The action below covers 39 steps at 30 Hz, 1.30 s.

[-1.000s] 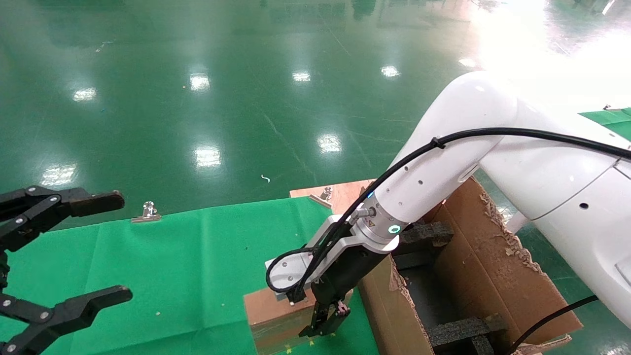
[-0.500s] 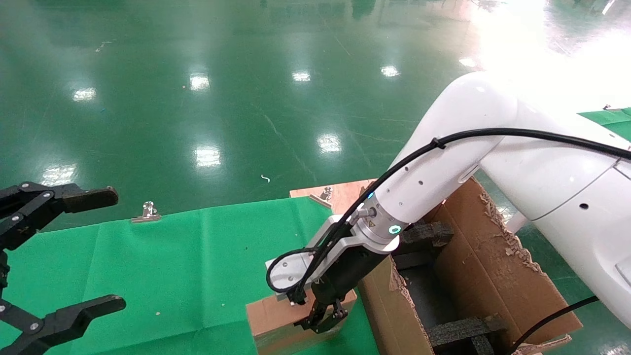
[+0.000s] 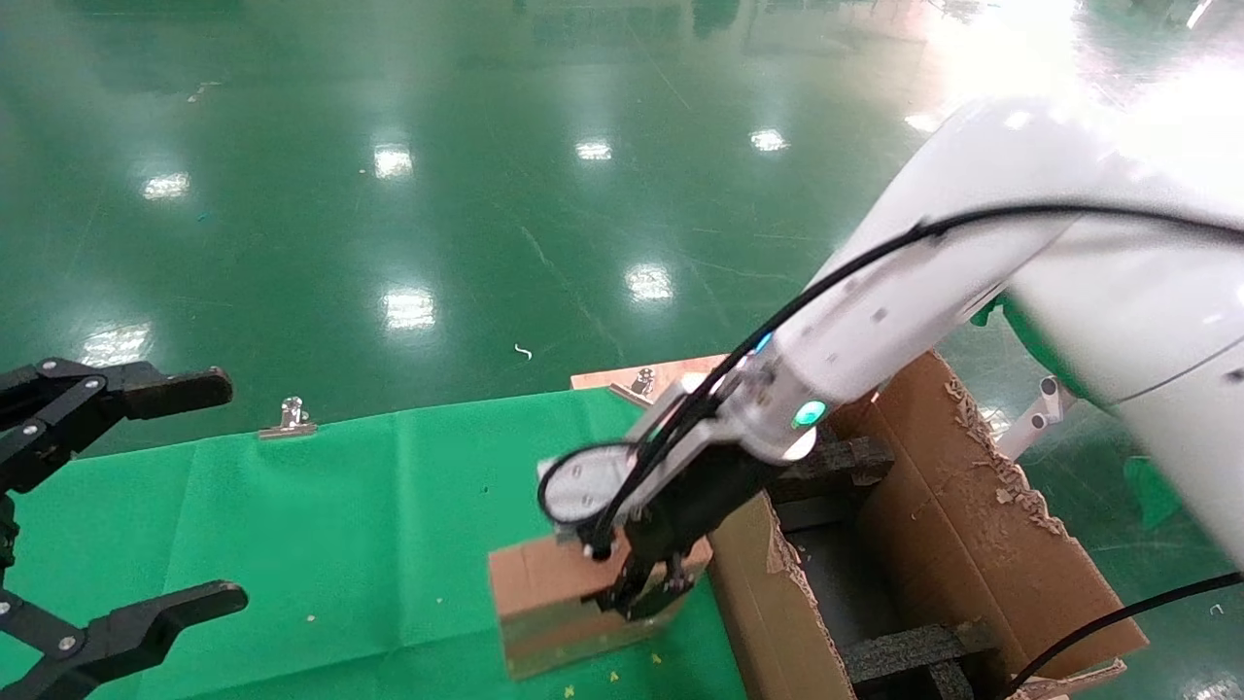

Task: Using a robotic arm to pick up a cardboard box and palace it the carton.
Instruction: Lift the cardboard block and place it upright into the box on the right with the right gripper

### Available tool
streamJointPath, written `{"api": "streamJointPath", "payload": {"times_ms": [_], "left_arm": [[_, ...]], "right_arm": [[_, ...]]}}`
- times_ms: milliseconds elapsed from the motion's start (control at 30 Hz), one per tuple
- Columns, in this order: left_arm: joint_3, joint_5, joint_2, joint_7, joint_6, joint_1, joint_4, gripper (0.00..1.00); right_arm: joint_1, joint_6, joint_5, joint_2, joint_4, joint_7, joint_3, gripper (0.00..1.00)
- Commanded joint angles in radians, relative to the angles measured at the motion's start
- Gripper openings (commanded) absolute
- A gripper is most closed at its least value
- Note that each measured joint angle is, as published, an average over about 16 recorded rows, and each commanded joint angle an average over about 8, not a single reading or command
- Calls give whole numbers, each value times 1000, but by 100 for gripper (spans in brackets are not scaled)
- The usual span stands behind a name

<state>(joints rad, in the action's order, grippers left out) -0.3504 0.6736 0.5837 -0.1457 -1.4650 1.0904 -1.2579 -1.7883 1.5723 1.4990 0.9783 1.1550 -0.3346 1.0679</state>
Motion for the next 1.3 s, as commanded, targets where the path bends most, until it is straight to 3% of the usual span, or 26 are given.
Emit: {"api": "streamJointPath", "payload": {"times_ms": [33,533,933,1300], "left_arm": [[0,0,0,0,0,0,0,100],[0,0,0,0,0,0,0,100],[0,0,0,0,0,0,0,100],[0,0,0,0,0,0,0,100]], "right_arm": [[-26,6,-21,-18,16,-13,-8,0],[-382,18,-211,-128,71,-42,91,0],[-495,13,-294,-242,62,-17,229,0],[-625,23,-256,-466,66,10,396,0]]}}
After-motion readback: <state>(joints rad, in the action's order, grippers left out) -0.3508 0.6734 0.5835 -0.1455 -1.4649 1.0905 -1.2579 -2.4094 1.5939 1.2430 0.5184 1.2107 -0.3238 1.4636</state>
